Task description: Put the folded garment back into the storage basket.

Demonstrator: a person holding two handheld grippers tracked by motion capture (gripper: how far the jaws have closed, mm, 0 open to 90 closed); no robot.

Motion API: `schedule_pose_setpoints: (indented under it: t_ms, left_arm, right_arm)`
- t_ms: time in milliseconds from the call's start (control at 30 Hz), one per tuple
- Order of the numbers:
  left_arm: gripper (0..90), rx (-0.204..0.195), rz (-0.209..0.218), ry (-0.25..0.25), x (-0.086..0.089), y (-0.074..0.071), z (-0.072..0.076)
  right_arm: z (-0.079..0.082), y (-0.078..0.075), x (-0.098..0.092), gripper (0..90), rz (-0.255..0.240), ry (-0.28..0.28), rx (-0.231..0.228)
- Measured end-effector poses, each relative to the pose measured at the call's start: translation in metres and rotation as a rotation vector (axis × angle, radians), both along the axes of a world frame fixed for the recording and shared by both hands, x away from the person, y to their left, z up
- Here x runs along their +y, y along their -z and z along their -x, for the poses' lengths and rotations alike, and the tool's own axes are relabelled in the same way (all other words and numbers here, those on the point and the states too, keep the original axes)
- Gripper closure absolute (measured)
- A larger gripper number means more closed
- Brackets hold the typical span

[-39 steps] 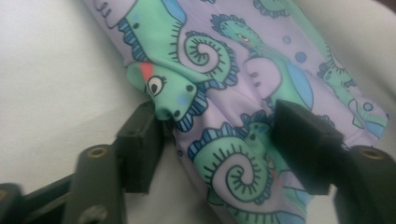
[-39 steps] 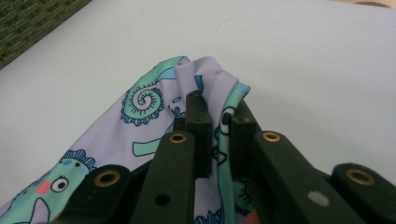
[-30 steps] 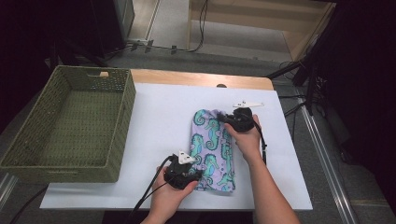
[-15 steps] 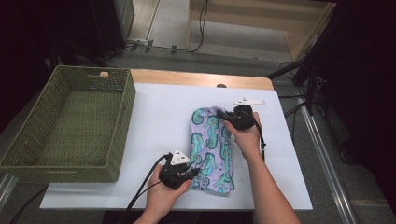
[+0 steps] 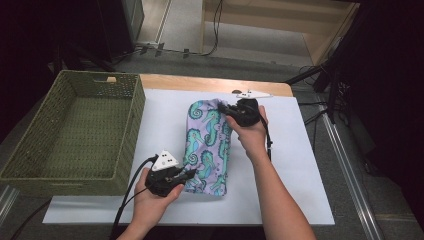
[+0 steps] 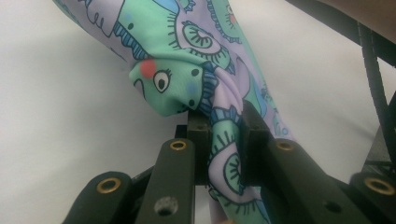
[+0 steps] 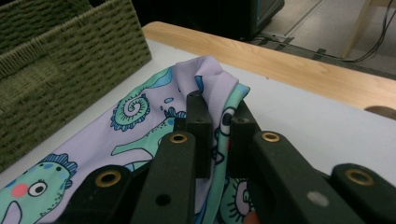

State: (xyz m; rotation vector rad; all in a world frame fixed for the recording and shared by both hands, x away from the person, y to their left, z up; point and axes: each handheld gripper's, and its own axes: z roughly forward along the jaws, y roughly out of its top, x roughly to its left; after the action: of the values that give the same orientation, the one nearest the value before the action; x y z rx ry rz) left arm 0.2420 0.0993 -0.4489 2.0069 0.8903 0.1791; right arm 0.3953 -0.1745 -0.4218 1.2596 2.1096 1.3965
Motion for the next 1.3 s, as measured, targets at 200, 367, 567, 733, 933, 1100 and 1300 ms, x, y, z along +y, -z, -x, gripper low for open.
schedule_pose_setpoints:
  t_ms: [200, 367, 567, 733, 933, 1100, 1300]
  left_arm:
    - [77.8, -0.028, 0.010, -0.022, 0.020, -0.015, 0.000]
    - [77.9, -0.047, 0.025, -0.045, 0.037, -0.026, 0.000]
    - [77.8, -0.065, 0.036, -0.062, 0.053, -0.037, 0.001]
    - [77.8, -0.085, 0.049, -0.077, 0.065, -0.049, 0.002]
    - [77.9, -0.106, 0.060, -0.097, 0.082, -0.061, 0.001]
    - [77.9, -0.116, 0.071, -0.115, 0.094, -0.067, 0.000]
    - [77.9, -0.130, 0.082, -0.134, 0.111, -0.075, 0.001]
  right_arm:
    - [-0.008, -0.015, 0.021, 81.1, -0.004, -0.022, -0.025]
    - [-0.014, -0.026, 0.040, 81.1, -0.013, -0.040, -0.045]
    - [-0.019, -0.039, 0.059, 81.1, -0.021, -0.058, -0.059]
    - [-0.023, -0.050, 0.075, 81.1, -0.013, -0.073, -0.071]
    - [-0.028, -0.063, 0.093, 81.0, -0.008, -0.094, -0.085]
    - [-0.033, -0.071, 0.109, 81.1, -0.005, -0.108, -0.096]
    - [-0.039, -0.077, 0.127, 81.1, -0.001, -0.123, -0.101]
